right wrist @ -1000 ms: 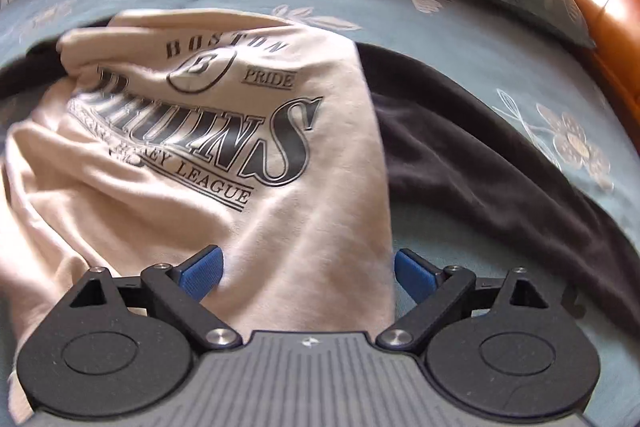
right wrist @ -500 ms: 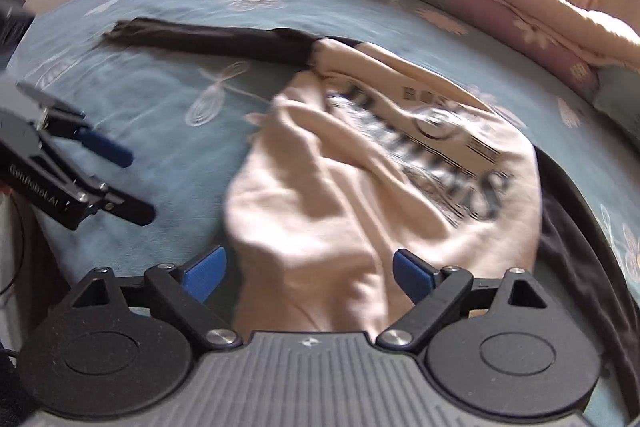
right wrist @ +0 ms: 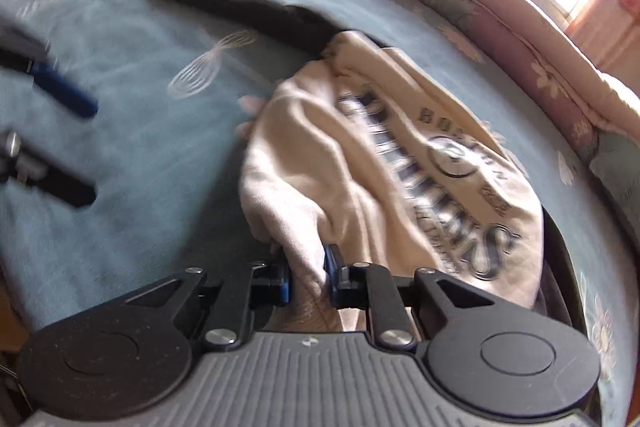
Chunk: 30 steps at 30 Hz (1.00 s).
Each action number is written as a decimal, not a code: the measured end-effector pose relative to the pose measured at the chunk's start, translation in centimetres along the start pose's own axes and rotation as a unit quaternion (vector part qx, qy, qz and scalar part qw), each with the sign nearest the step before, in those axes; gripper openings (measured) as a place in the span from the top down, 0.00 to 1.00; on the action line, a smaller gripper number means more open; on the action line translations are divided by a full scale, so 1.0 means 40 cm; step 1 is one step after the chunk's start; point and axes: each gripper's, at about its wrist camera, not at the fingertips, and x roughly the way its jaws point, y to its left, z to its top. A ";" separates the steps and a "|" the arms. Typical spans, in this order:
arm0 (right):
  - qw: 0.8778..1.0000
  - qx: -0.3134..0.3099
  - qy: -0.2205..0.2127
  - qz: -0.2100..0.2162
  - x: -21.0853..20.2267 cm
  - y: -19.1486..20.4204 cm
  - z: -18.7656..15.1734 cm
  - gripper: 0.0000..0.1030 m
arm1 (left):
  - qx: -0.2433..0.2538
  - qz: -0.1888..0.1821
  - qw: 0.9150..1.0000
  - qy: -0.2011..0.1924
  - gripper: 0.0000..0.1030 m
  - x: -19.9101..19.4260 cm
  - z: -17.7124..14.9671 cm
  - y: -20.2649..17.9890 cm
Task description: Fold clothes
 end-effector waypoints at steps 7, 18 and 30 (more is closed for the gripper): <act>0.983 0.185 0.003 0.015 0.052 -0.294 -0.025 0.80 | 0.031 -0.012 0.999 0.016 0.17 0.060 0.006 -0.024; 0.971 0.238 0.023 -0.010 0.108 -0.377 -0.087 0.53 | 0.012 -0.005 1.000 0.029 0.17 0.093 0.014 0.003; 0.990 0.139 -0.008 -0.009 -0.014 -0.257 -0.019 0.40 | 0.029 0.006 0.999 0.019 0.16 0.063 -0.005 -0.003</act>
